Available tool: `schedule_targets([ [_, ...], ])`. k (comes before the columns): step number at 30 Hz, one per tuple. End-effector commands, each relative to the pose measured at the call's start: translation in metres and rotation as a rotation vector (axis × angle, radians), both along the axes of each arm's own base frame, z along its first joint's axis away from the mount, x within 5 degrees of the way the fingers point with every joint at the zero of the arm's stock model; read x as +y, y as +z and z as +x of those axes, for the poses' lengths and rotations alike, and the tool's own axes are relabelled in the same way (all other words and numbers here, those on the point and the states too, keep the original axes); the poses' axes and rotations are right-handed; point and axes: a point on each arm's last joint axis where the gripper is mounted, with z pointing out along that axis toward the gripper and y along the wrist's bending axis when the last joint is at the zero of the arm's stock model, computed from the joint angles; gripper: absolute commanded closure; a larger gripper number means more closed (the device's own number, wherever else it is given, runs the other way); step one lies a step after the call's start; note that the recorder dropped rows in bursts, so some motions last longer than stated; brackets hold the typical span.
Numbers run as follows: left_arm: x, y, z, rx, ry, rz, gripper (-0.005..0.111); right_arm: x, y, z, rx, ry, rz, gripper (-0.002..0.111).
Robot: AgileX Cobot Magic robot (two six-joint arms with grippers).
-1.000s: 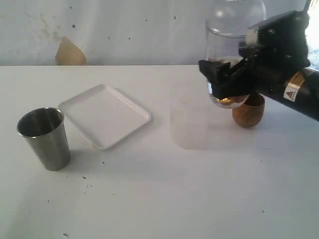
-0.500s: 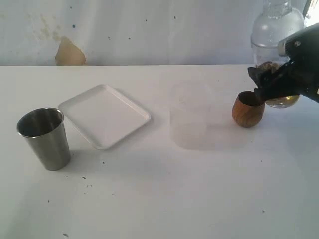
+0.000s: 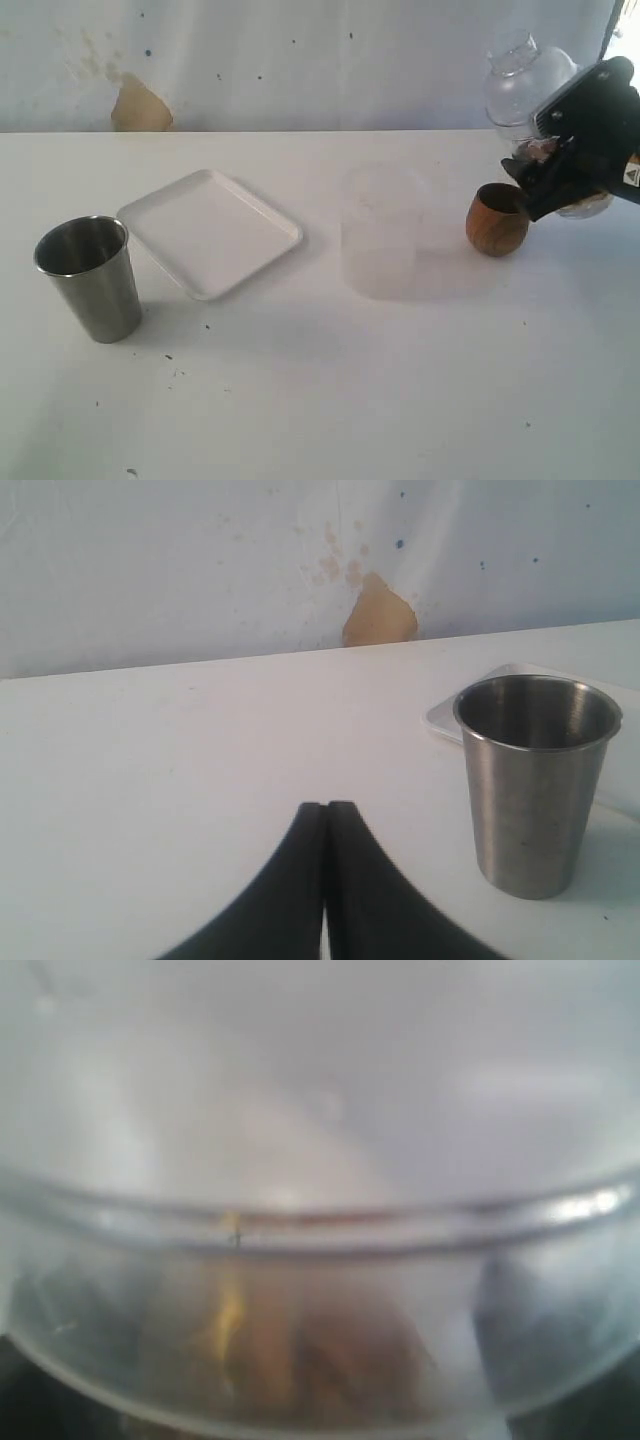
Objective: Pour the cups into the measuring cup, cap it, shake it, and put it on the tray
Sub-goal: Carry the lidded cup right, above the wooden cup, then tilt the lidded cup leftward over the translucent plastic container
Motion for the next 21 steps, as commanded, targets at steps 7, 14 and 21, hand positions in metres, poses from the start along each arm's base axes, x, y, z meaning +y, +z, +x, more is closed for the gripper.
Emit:
schedule_targets([
  [7,0.0,-0.001,0.0,-0.005,-0.001,-0.001,0.107,-0.001,0.009,0.019,-0.041,0.047,-0.09,0.108],
  [14,0.0,-0.001,0.0,-0.005,-0.001,-0.001,0.107,0.001,0.0,0.026,-0.041,0.121,-0.182,0.108],
  [21,0.0,-0.001,0.0,-0.005,-0.001,-0.001,0.107,0.01,-0.003,0.035,-0.038,0.164,-0.239,0.108],
])
